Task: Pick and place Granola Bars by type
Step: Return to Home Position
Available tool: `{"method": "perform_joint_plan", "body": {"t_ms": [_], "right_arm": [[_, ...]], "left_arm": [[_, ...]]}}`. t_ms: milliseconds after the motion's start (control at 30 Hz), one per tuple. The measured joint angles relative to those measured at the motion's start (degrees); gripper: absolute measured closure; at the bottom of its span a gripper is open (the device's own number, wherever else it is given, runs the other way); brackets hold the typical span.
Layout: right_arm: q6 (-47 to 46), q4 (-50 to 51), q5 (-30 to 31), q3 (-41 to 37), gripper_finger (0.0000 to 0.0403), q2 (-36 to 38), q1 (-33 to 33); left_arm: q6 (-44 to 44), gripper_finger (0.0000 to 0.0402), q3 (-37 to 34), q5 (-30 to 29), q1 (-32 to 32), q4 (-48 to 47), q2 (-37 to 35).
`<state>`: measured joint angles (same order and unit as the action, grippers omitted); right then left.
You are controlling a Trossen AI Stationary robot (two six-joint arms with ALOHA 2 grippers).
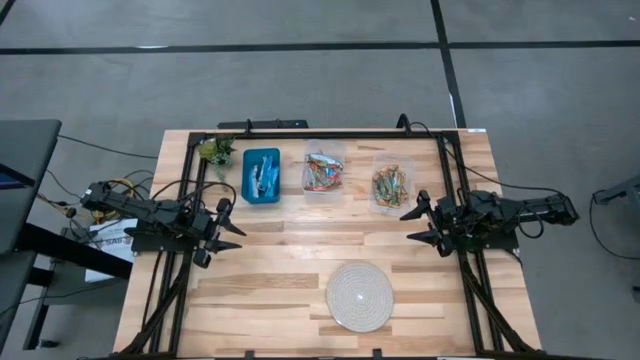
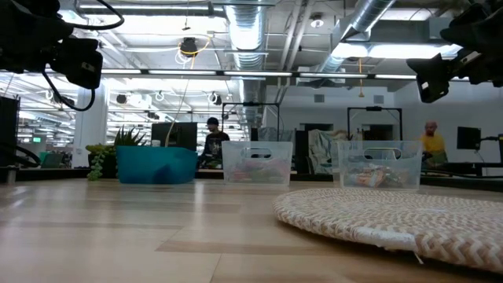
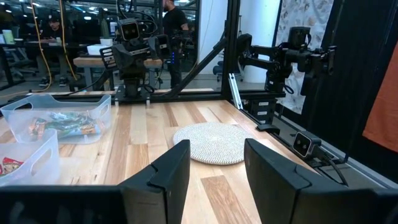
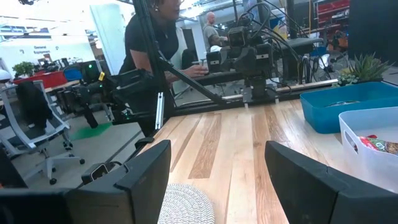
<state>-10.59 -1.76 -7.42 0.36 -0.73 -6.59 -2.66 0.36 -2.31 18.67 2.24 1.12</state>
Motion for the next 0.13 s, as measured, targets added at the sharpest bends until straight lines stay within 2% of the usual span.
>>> {"method": "perform_joint_plan", "body": {"t_ms": [133], "right_arm": [[0.02, 0.0, 0.0, 0.0, 0.0148, 0.0, -0.02]], "left_arm": [[-0.02, 0.0258, 0.0, -0.02, 0.01, 0.0, 0.0]]}}
